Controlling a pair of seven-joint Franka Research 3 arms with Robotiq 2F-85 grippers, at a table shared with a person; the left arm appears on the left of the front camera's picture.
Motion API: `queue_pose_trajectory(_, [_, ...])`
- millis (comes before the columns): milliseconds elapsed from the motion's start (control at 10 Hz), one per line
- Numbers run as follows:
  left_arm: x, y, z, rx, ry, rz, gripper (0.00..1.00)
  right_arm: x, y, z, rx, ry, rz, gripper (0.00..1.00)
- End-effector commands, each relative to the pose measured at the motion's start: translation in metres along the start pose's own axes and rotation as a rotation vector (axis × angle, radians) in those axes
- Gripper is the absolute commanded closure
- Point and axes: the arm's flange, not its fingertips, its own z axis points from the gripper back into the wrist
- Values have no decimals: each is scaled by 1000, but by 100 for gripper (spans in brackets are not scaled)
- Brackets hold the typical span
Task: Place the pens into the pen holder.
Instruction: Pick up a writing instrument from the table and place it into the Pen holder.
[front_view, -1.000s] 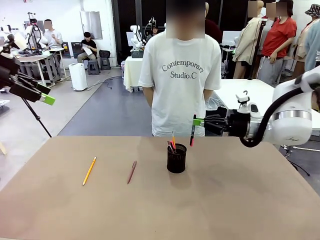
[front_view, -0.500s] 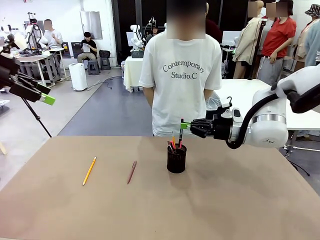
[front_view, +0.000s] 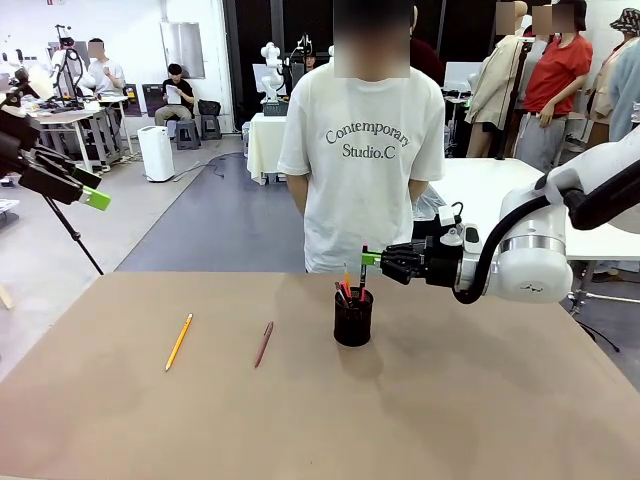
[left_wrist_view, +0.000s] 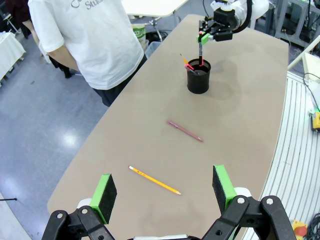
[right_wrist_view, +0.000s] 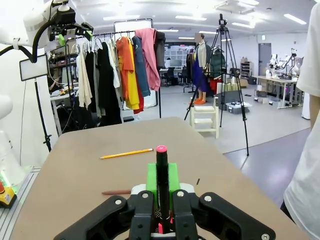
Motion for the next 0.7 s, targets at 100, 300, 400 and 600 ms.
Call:
queue_pose_trajectory(100, [0, 0, -1, -4, -15, -13, 0, -5, -4, -7, -24, 11, 71, 78])
queue_pose_trajectory(300, [0, 0, -1, -4, -15, -13, 0, -4, -5, -7, -17, 15, 82, 39])
queue_pose_trajectory(400, [0, 0, -1, -4, -15, -13, 0, -3, -4, -6, -12, 18, 88, 20])
queue_pose_trajectory(600, [0, 0, -1, -4, -15, -13, 0, 0, -4, -4, -3, 19, 82, 0])
